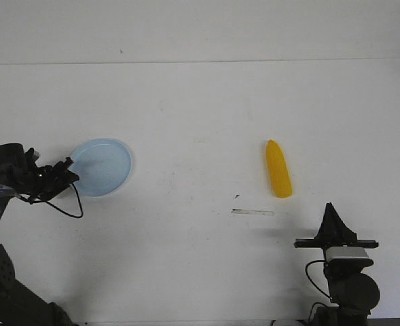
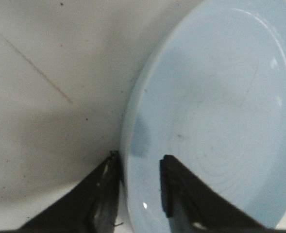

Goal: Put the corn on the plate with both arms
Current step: 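Push the blue plate with the left gripper toward the yellow corn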

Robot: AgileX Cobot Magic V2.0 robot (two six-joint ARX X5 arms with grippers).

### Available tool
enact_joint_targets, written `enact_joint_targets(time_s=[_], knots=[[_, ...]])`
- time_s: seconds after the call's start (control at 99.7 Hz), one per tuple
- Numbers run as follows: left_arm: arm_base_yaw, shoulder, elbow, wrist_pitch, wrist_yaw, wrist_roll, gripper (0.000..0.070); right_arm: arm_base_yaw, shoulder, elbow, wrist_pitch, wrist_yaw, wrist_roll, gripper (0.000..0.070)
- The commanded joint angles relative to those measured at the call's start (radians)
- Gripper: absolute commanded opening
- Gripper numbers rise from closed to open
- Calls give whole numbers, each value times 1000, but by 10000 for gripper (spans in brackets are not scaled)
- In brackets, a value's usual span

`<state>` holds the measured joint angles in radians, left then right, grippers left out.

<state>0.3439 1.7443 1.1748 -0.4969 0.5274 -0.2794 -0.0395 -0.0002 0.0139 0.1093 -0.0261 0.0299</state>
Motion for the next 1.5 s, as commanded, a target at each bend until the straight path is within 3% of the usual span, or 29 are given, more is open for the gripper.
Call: enact_joint_targets(time_s=[0.0,0.161,0.622,0.772,0.903,1.164,1.324,1.495], knots=[[2,26,6,-3,4,10,35,1,2,-1,10,0,-2,14],[2,26,6,-3,4,5,0,1,2,-1,10,0,-2,14],[-62,-60,6,-6,8,-22,0,1,2,-1,10,0,-2,15],[-159,-101,6,1,7,-33,1,1,2,-1,10,0,-2,15],[-286,-103,6,5,-4,-89,1,1,2,-1,10,0,-2,15],[-567,-95,6,81,-141,-221,1,1,2,-1,10,0,-2,15],[-657,-69,6,117,-141,-286,1,1,2,-1,10,0,-2,15],[-693,-23,6,111,-139,-295,1,1,2,-1,10,0,-2,15]])
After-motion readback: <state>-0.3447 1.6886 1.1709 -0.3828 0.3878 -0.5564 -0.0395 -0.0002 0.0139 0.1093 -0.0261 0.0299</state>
